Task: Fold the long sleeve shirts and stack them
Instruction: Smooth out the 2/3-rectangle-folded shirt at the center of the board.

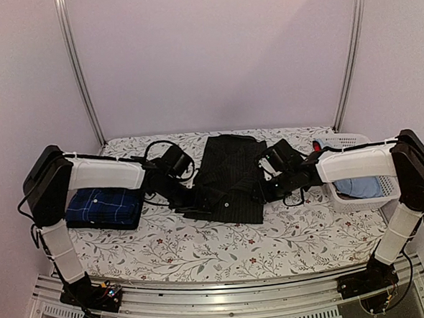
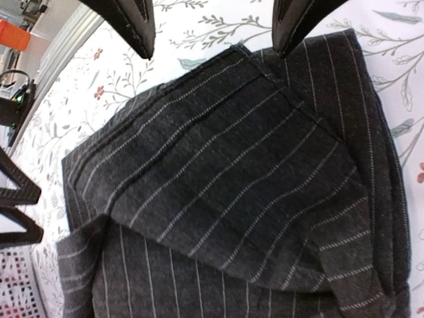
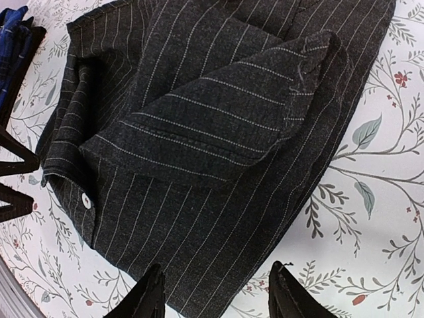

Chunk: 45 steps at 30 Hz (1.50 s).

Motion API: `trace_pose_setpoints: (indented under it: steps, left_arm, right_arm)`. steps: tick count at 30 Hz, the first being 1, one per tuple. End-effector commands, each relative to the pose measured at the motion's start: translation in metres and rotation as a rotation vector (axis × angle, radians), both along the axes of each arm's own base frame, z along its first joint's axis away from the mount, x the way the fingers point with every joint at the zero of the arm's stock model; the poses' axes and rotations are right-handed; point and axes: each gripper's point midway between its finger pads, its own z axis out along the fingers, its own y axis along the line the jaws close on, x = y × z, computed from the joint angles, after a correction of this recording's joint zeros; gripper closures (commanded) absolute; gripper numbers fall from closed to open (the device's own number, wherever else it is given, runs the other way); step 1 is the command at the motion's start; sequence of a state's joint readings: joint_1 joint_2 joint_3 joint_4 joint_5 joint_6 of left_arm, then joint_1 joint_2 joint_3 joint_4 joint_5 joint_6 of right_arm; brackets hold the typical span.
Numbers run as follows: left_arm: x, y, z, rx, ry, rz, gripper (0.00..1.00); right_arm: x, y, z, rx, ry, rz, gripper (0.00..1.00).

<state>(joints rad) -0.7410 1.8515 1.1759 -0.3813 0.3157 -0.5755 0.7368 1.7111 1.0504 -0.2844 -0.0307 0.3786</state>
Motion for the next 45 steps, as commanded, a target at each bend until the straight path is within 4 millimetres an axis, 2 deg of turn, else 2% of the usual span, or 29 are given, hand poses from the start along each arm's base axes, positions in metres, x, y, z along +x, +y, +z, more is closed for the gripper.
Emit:
trace_pose_setpoints:
  steps: [1, 5, 9, 11, 13, 17, 21, 27, 33, 38, 41, 45]
  left_arm:
    - [-0.008, -0.002, -0.009, 0.095, -0.026, -0.036, 0.39]
    - [0.002, 0.002, -0.017, 0.205, -0.071, -0.009, 0.4]
    - [0.016, 0.004, -0.014, 0.244, -0.123, 0.033, 0.48]
    - [0.022, 0.003, -0.013, 0.255, -0.141, 0.041, 0.54]
    - [0.027, 0.0, -0.011, 0.257, -0.154, 0.043, 0.67]
    - [0.044, -0.001, -0.001, 0.271, -0.22, 0.07, 0.84]
    - [0.06, -0.009, 0.012, 0.262, -0.292, 0.075, 0.93]
    - [0.083, -0.021, 0.027, 0.258, -0.381, 0.07, 0.95]
    - [0.104, -0.023, 0.039, 0.298, -0.472, 0.091, 0.9]
    - [0.114, -0.029, 0.046, 0.283, -0.523, 0.091, 0.9]
    - [0.118, -0.031, 0.048, 0.273, -0.545, 0.102, 0.9]
    - [0.12, -0.034, 0.05, 0.258, -0.563, 0.101, 0.9]
  right_arm:
    - [0.004, -0.003, 0.011, 0.013, -0.036, -0.026, 0.48]
    - [0.003, -0.004, 0.009, 0.014, -0.032, -0.031, 0.48]
    - [0.002, -0.006, 0.009, 0.016, -0.029, -0.035, 0.48]
    - [0.001, -0.006, 0.009, 0.016, -0.028, -0.036, 0.48]
    - [0.001, -0.006, 0.009, 0.015, -0.028, -0.036, 0.49]
    - [0.006, -0.008, 0.009, 0.004, -0.051, -0.053, 0.5]
    - [0.008, -0.004, 0.001, 0.003, -0.037, -0.045, 0.55]
    - [0.012, 0.008, -0.011, 0.026, -0.018, -0.026, 0.59]
    - [0.026, 0.021, -0.02, 0.024, -0.007, -0.026, 0.6]
    - [0.05, 0.023, -0.017, 0.026, -0.018, -0.078, 0.57]
    - [0.071, 0.02, -0.009, 0.016, -0.062, -0.138, 0.54]
    - [0.092, 0.026, 0.002, 0.02, -0.1, -0.165, 0.5]
